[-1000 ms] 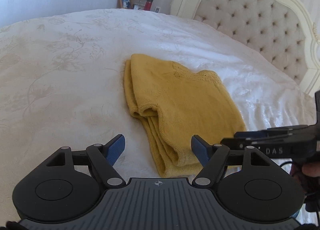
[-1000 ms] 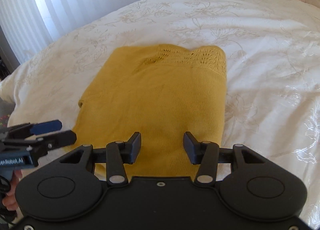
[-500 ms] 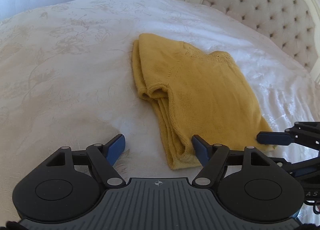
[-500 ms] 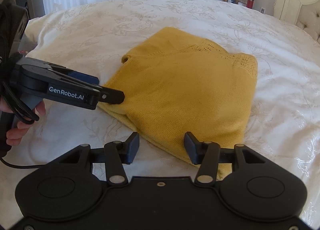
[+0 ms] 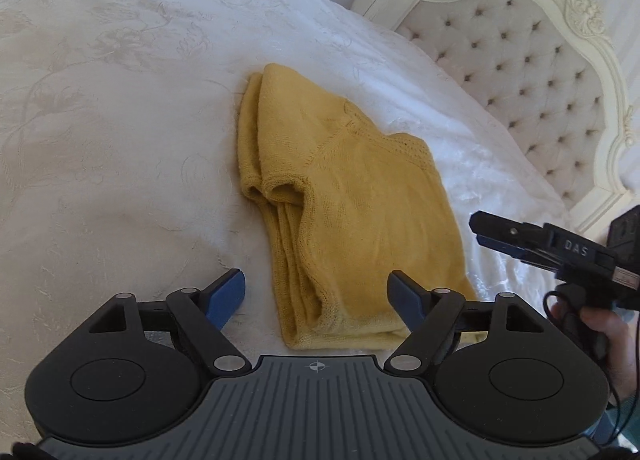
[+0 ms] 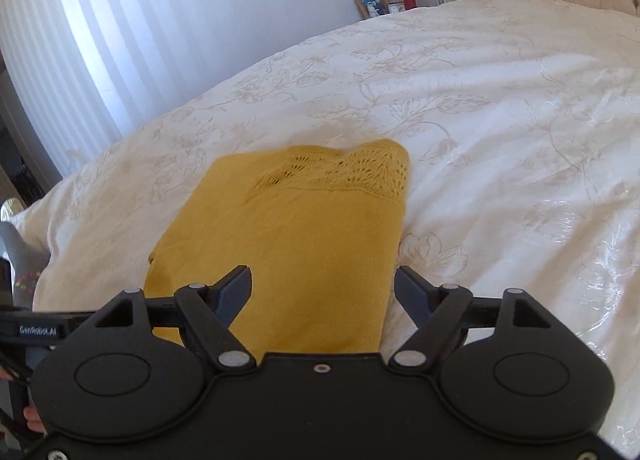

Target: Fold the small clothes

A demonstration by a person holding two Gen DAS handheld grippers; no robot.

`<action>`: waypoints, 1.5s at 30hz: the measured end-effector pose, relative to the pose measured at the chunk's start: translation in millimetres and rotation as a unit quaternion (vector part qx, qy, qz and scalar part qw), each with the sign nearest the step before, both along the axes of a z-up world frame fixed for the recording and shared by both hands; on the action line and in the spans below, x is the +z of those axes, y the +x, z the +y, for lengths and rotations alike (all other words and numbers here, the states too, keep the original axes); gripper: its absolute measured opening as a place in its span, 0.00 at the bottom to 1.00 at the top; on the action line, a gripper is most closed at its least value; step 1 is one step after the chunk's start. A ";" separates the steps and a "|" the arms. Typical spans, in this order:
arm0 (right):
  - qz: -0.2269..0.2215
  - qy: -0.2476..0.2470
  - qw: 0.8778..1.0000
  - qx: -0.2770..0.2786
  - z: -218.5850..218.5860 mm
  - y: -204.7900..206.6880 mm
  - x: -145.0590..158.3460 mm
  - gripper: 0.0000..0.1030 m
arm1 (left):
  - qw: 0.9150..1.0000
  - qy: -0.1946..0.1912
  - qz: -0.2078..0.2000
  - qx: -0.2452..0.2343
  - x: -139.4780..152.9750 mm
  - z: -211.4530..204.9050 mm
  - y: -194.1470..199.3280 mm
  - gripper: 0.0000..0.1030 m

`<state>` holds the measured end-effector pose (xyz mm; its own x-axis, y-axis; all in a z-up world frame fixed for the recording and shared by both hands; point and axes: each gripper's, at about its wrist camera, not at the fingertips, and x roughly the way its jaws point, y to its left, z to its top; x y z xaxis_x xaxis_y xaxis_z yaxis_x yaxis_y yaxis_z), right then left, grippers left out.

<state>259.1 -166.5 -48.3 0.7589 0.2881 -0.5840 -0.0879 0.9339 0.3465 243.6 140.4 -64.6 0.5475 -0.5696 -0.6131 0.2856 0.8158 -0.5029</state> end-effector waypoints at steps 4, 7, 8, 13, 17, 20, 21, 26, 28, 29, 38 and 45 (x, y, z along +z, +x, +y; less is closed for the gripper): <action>0.019 0.061 0.998 -0.014 -24.3 29.4 -17.5 0.79 | 1.000 -0.006 0.005 -0.016 -3.7 -9.0 4.1 0.76; 0.041 0.118 0.992 0.000 -37.3 49.1 -33.3 0.79 | 1.000 -0.023 0.014 -0.013 -6.8 -10.7 8.4 0.77; 0.051 0.132 0.990 0.007 -39.5 55.3 -38.6 0.79 | 0.999 -0.034 0.020 -0.013 -8.6 -10.6 11.1 0.78; 0.053 0.175 0.983 0.025 -44.0 73.2 -55.1 0.81 | 0.999 -0.038 0.031 -0.018 -10.7 -16.8 19.7 0.82; 0.053 0.199 0.978 0.042 -41.6 87.4 -57.4 0.85 | 0.999 -0.025 0.032 -0.024 -8.8 -26.5 23.4 0.85; 0.054 0.209 0.975 0.056 -37.3 96.6 -58.3 0.88 | 0.998 -0.022 0.034 -0.042 -7.2 -36.4 30.1 0.85; 0.054 0.212 0.974 0.059 -36.1 98.4 -58.7 0.91 | 0.998 -0.027 0.037 -0.045 -7.5 -38.6 32.2 0.85; 0.053 0.227 0.970 0.068 -37.0 108.3 -61.4 0.95 | 0.996 -0.056 0.048 -0.045 -14.5 -47.3 40.7 0.85; 0.053 0.236 0.968 0.069 -39.1 111.5 -62.9 0.95 | 0.996 -0.058 0.048 -0.041 -15.1 -46.5 39.3 0.82; 0.054 0.238 0.967 0.070 -40.2 111.6 -63.3 0.95 | 0.997 -0.053 0.046 -0.038 -14.7 -44.8 36.6 0.77; 0.062 0.212 0.975 0.039 -46.7 95.2 -62.8 0.43 | 0.992 -0.081 0.092 -0.002 -20.0 -25.6 32.8 0.13; 0.061 0.212 0.975 0.022 -39.1 68.9 -26.0 0.37 | 0.992 -0.096 0.084 -0.021 6.4 -22.5 11.7 0.12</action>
